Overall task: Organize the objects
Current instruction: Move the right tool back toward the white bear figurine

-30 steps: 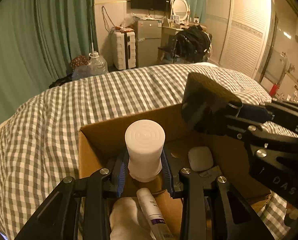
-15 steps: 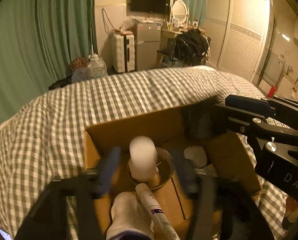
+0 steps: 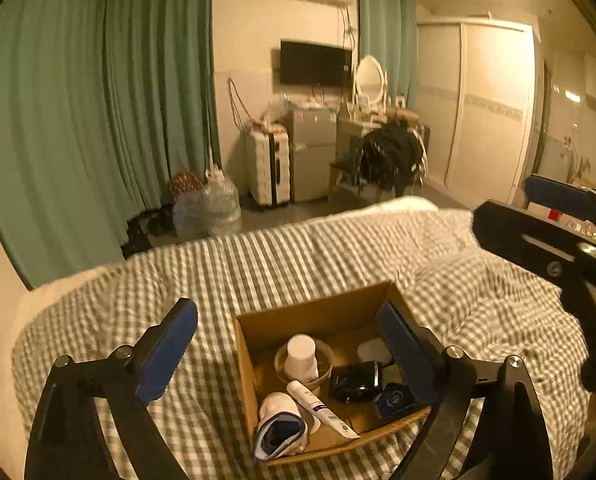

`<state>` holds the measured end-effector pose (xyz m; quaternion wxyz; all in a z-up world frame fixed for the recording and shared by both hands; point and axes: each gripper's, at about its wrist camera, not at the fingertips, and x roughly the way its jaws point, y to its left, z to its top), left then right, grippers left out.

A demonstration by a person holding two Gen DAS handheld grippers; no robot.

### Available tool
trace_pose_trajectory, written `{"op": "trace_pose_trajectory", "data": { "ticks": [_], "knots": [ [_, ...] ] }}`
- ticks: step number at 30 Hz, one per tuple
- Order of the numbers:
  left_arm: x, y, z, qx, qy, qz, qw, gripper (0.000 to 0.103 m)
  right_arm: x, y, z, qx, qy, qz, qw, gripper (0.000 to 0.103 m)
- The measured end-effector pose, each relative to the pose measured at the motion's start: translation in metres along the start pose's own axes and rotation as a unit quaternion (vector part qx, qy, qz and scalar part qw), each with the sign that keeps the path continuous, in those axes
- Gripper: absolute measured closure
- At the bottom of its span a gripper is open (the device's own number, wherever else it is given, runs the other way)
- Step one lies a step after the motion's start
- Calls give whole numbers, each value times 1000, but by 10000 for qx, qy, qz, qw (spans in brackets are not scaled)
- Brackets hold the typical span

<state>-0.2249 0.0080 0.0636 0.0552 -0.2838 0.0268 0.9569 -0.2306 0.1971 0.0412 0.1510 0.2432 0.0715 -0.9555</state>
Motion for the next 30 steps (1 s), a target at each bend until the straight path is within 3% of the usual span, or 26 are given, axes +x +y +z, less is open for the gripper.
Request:
{"op": "trace_pose_trajectory", "data": {
  "ticks": [9, 16, 23, 30],
  "knots": [
    [-95, 8, 23, 0, -608, 161, 9980, 0, -111, 16, 32, -106, -781, -302, 9964, 3],
    [-151, 19, 18, -73, -970, 223, 9950, 0, -178, 30, 25, -262, -1037, -430, 9933, 1],
    [-178, 23, -16, -33, -1115, 286, 9933, 0, -196, 37, -12, -285, -899, -510, 9942, 1],
    [-155, 24, -75, -140, -839, 492, 9952, 0, -164, 28, -77, 13, -373, -564, 9977, 1]
  ]
}}
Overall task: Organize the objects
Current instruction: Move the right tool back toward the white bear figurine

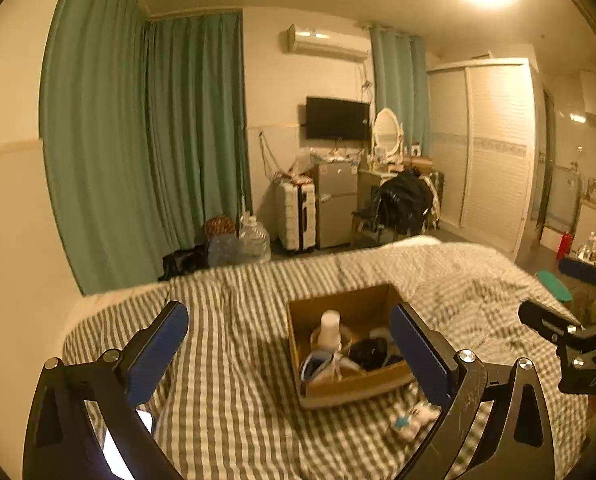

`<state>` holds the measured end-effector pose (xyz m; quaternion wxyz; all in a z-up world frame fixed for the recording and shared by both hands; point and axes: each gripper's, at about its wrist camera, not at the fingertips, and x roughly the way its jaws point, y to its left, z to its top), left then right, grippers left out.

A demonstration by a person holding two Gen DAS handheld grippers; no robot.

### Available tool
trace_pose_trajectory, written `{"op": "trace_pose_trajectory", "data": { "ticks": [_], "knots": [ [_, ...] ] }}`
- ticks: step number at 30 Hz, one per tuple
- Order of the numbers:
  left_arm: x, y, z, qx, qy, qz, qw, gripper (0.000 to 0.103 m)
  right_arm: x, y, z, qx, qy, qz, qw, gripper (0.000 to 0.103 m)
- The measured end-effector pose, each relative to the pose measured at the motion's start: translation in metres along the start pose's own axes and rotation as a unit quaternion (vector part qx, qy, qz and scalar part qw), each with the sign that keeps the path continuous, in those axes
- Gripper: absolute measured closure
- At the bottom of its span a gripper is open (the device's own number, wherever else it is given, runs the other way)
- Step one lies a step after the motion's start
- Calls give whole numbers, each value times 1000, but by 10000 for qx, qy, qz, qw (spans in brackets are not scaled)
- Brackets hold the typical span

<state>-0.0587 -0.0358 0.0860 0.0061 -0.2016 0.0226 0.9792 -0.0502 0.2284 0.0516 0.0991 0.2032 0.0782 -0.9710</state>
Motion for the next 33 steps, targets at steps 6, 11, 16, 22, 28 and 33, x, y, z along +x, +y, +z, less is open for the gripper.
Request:
{"op": "trace_pose_trajectory", "data": {
  "ticks": [6, 11, 16, 22, 28, 33],
  "knots": [
    [40, -4, -58, -104, 632, 86, 9979, 0, 47, -1, -72, 209, 698, 6, 9973, 1],
    [75, -12, -98, -175, 1147, 57, 9932, 0, 95, 0, -123, 372, 1375, 80, 9898, 1],
    [103, -26, -134, 144, 1489, 163, 9886, 0, 132, 6, -154, 233, 1860, 105, 9822, 1],
    [127, -31, -165, 412, 1870, 226, 9812, 0, 163, 19, -165, -81, 2395, 286, 9704, 1],
    [144, -26, -179, 494, 2250, 196, 9729, 0, 201, 36, -179, -314, 2952, 463, 9538, 2],
    [152, -20, -183, 365, 2442, 157, 9689, 0, 225, 39, -187, -319, 3337, 396, 9413, 2]
  ]
}}
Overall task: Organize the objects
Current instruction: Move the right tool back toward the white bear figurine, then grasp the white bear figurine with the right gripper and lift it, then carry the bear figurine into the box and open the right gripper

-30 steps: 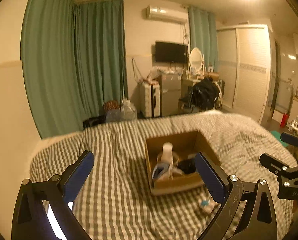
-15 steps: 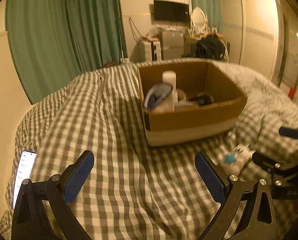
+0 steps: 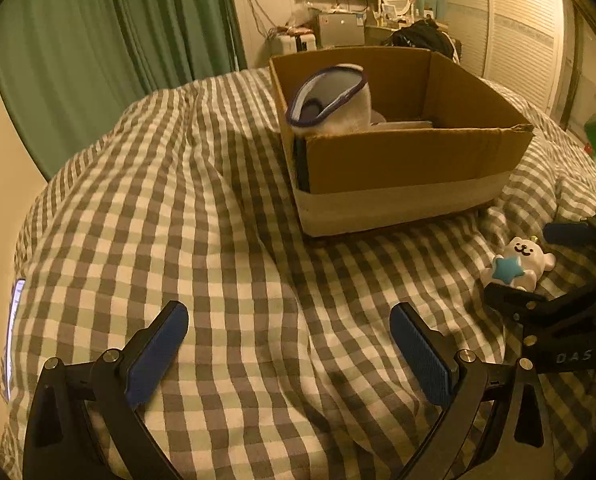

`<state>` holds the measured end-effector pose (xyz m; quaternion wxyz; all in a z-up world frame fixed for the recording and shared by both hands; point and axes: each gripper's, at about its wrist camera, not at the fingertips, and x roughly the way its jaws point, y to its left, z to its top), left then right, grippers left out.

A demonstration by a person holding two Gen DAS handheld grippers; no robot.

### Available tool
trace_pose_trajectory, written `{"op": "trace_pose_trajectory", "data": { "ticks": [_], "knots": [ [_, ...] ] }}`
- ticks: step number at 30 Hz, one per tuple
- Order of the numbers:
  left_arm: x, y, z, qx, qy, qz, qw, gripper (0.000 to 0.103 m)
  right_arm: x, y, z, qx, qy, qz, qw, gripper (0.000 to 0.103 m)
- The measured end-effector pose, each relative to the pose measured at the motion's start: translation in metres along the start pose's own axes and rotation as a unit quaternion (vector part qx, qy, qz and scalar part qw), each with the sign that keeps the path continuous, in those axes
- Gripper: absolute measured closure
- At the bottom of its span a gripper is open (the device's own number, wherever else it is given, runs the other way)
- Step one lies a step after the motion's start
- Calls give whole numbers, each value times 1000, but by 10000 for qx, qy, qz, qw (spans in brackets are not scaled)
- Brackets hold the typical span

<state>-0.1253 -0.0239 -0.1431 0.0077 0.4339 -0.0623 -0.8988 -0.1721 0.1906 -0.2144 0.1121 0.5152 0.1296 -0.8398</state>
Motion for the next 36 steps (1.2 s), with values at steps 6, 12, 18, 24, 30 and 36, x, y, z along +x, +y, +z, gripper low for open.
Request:
{"op": "trace_pose_trajectory", "data": {
  "ticks": [6, 12, 18, 24, 30, 36],
  "knots": [
    [5, 1, -3, -25, 144, -93, 9999, 0, 17, 9, 2, -185, 327, -223, 9990, 5],
    [4, 1, -5, 4, 195, -118, 9997, 0, 20, 15, -3, -322, 389, -418, 9979, 21],
    [-7, 1, -11, 7, 208, -164, 9996, 0, -10, 19, -14, -348, -85, -321, 9988, 22],
    [-23, 6, -15, -159, 270, -311, 9990, 0, -55, 19, -33, -288, -479, -96, 9984, 22],
    [-50, 5, -24, -241, 200, -406, 9987, 0, -95, 21, -63, -233, -669, 8, 9975, 22],
    [-82, 1, -25, -183, -60, -431, 9989, 0, -122, 22, -78, -127, -953, 75, 9953, 22]
  ]
}}
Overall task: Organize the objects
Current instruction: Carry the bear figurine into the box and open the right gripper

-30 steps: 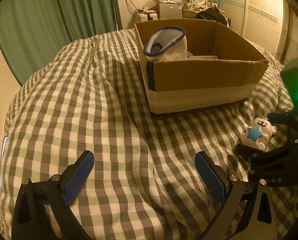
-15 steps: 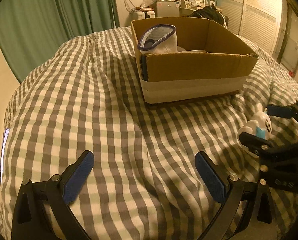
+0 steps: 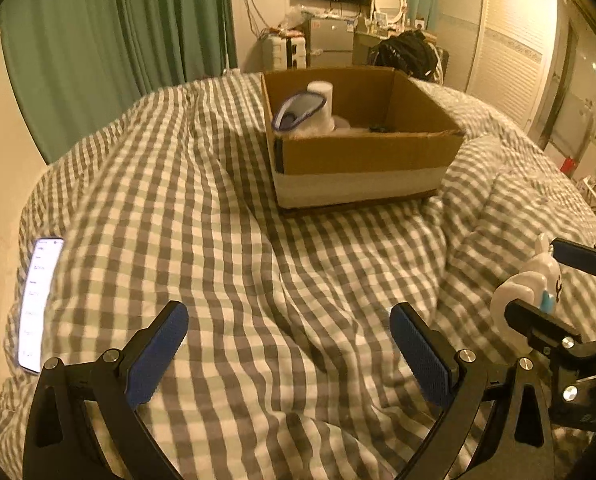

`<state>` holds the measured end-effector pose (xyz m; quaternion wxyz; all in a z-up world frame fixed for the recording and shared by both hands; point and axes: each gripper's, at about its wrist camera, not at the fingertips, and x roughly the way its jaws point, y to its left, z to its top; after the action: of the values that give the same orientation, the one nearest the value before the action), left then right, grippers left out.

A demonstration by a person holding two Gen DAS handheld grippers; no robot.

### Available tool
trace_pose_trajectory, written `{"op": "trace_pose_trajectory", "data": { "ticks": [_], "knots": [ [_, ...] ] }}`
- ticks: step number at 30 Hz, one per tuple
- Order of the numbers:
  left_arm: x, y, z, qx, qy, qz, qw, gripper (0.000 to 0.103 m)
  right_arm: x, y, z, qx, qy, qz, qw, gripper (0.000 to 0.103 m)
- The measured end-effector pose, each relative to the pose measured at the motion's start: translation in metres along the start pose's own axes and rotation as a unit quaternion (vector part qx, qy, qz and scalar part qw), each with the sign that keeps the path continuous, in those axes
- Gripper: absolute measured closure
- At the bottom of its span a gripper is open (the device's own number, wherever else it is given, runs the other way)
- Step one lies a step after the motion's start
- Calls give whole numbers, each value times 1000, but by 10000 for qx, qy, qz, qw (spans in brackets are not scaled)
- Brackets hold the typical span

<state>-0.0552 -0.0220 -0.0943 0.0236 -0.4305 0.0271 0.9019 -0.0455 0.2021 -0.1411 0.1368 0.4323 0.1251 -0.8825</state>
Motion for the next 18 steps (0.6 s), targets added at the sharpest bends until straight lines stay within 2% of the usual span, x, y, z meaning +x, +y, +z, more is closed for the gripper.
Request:
{"op": "trace_pose_trajectory", "data": {
  "ticks": [3, 9, 18],
  "knots": [
    [-17, 3, 6, -77, -223, 0, 9997, 0, -19, 5, 1, 71, -238, 17, 9997, 22],
    [-49, 8, 31, -211, -675, -69, 9975, 0, -57, 5, 27, 84, -818, -47, 9966, 22],
    [-76, 3, 101, -18, -1496, -8, 9887, 0, -89, -6, 97, -34, -1550, -166, 9878, 22]
  ]
}}
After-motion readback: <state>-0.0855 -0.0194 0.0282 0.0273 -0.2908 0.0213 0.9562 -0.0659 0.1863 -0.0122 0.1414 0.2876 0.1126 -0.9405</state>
